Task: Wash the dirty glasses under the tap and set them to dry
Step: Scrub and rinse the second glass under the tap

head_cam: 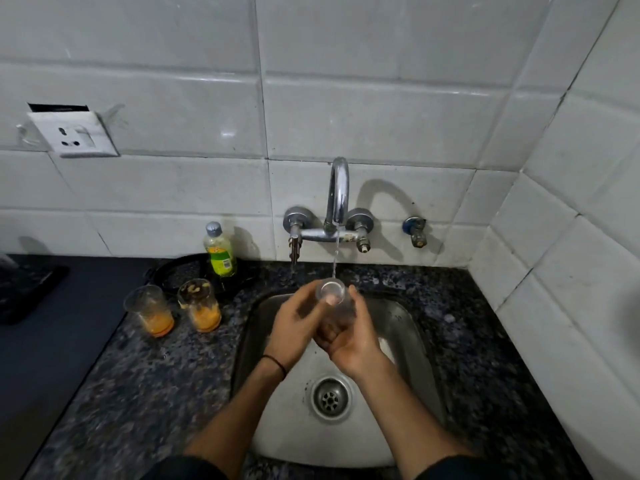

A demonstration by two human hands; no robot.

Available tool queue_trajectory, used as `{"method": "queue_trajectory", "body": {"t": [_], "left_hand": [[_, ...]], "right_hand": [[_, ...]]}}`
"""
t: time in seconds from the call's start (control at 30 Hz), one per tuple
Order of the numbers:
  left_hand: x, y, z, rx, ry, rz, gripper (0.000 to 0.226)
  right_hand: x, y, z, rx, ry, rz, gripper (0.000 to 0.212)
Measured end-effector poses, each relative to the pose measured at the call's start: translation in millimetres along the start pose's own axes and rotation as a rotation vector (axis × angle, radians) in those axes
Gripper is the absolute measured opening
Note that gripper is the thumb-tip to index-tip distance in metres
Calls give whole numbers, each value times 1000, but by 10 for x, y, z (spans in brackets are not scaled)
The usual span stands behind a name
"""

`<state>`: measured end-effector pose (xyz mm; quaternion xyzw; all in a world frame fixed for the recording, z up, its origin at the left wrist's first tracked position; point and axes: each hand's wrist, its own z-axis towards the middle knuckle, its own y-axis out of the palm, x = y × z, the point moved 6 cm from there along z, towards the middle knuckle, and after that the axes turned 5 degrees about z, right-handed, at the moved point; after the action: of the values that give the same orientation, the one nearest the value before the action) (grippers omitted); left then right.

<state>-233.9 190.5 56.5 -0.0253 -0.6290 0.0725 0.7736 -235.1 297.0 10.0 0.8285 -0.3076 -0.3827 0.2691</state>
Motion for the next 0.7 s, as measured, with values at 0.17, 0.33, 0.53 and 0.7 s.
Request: {"method": "queue_trajectory", "body": {"t": [0.17, 0.33, 0.53, 0.7], "left_hand": [[-41, 97, -29, -127, -12, 44, 50], [31, 126, -47, -190, -24, 24, 48], [45, 130, -164, -198, -44, 5, 40], [58, 129, -246, -139, -48, -16, 33]], "right_hand": [[167, -64, -29, 24, 104, -29, 65], [167, -191, -135, 26, 156, -279, 81], [-75, -489, -314, 94, -76, -811, 41], [-234, -521, -390, -65, -484, -1285, 64]]}}
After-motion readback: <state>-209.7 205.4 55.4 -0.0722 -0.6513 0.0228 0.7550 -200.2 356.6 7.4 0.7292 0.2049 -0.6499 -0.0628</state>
